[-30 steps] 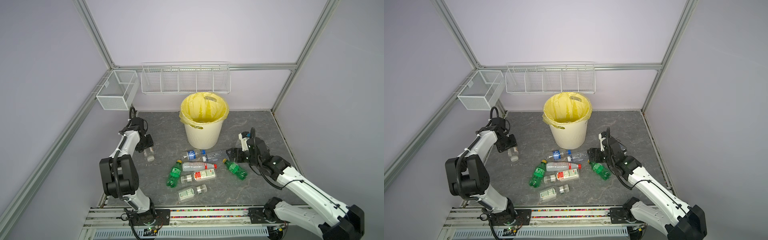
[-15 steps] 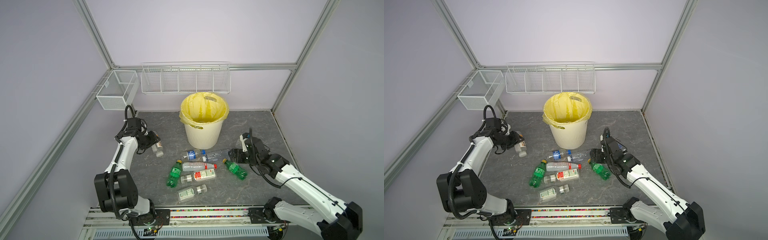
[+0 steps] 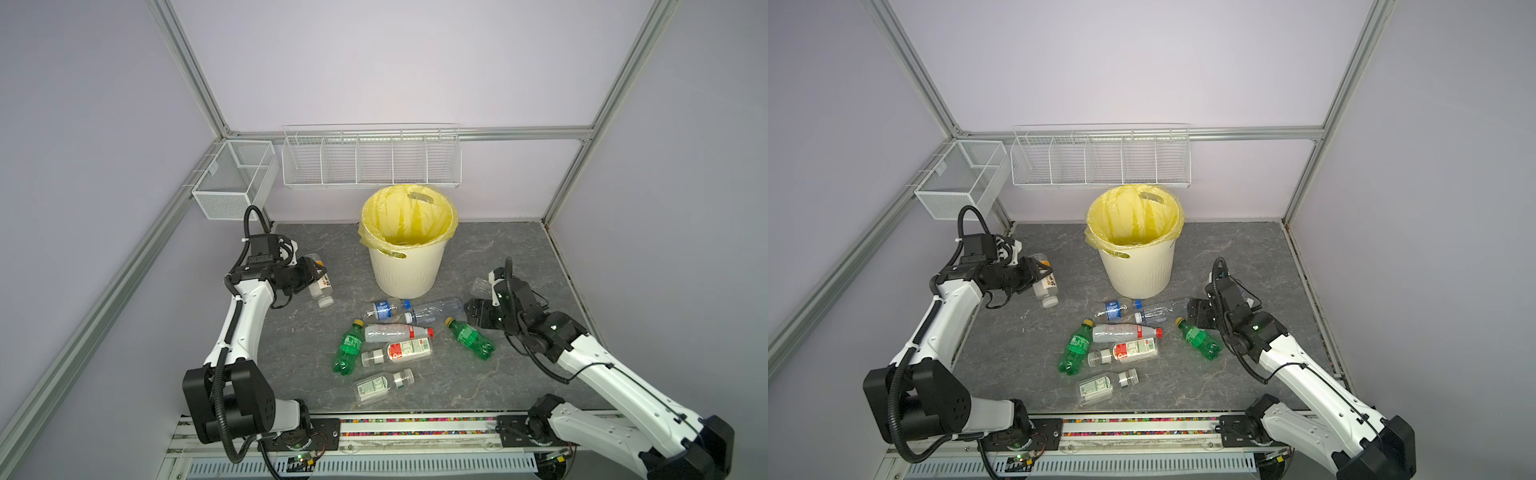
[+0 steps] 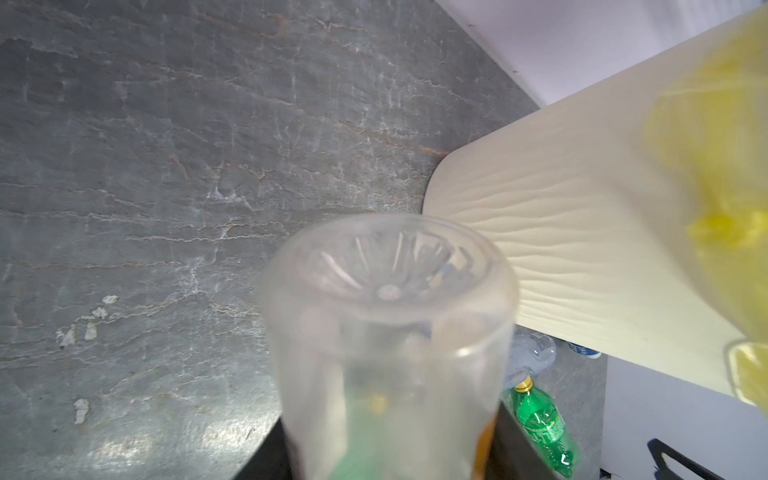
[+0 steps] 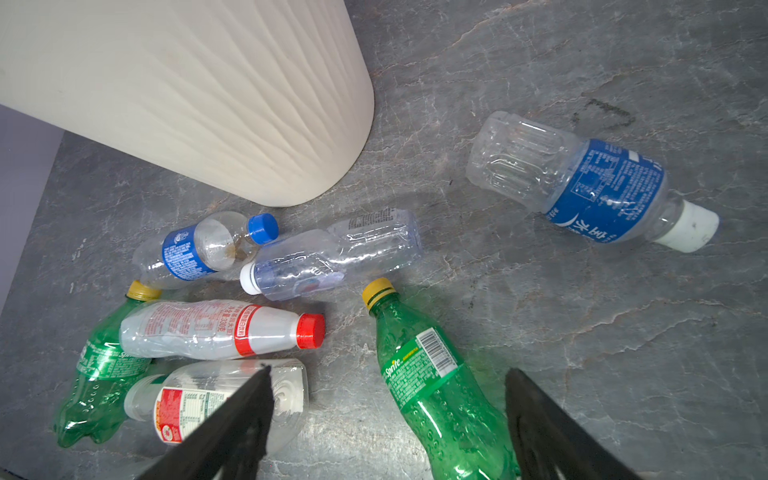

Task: Throw the plastic bottles in the bin
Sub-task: 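Carry the yellow-label bottle with the left gripper up over the bin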

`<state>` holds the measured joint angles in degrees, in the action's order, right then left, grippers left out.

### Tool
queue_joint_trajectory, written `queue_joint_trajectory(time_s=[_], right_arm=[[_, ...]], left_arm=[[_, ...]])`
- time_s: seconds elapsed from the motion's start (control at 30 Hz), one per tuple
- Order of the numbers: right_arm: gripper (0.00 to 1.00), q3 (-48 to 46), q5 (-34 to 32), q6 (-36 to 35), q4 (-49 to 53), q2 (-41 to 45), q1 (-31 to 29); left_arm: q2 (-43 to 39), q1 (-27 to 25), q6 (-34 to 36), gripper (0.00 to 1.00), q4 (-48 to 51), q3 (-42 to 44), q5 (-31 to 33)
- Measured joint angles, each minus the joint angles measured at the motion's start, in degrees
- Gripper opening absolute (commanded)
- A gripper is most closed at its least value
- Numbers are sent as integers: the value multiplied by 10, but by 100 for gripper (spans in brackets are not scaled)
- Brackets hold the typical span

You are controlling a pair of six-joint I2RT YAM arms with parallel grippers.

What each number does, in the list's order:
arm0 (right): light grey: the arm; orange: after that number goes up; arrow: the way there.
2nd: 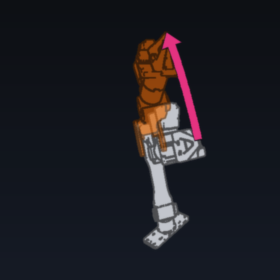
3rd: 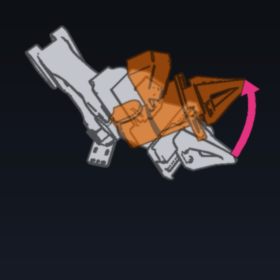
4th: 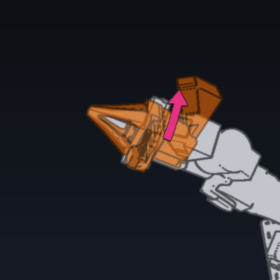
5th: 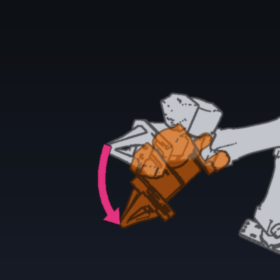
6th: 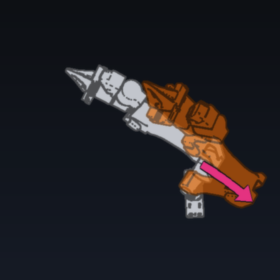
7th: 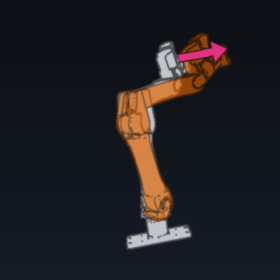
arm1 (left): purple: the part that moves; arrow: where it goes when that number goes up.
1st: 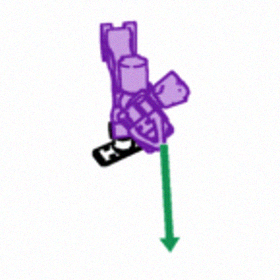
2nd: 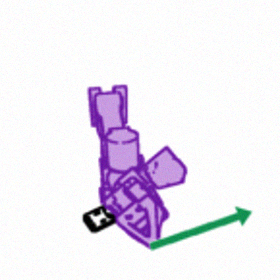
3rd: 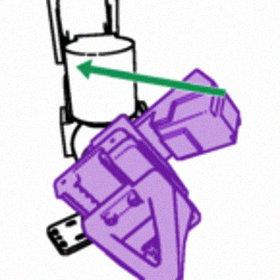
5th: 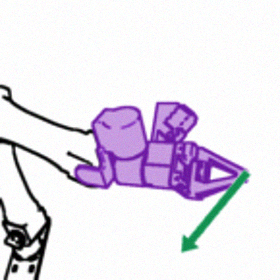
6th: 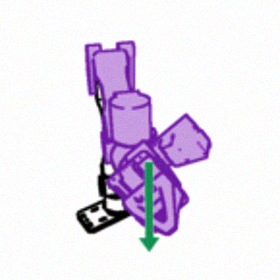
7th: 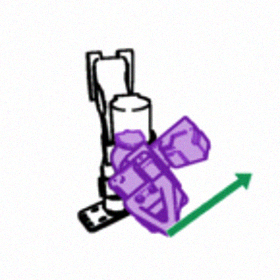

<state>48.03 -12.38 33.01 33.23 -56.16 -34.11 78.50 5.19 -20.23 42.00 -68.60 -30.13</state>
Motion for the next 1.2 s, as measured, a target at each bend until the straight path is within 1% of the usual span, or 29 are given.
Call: queue_joint_trajectory(time_s=[0.1,0.3,0.57,0.73,0.83,0.97,1.2], right_arm=[[88,-7,-7,3,0,14,0],[88,-35,-11,11,-2,26,0],[88,-43,-12,11,0,37,0],[88,-45,-14,10,0,52,0],[88,-45,-14,10,0,56,0],[88,-45,-15,9,2,58,0],[88,-45,-22,8,5,58,0]], left_arm=[[-26,0,-21,31,-17,0,-29],[-76,0,-83,32,-62,-1,-90],[-109,0,-143,32,-93,-12,-113],[-121,-1,-225,32,-179,3,-153],[-123,-2,-261,32,-213,6,-167],[-136,-2,-276,33,-224,6,-170],[-174,-3,-279,34,-222,24,-175]])
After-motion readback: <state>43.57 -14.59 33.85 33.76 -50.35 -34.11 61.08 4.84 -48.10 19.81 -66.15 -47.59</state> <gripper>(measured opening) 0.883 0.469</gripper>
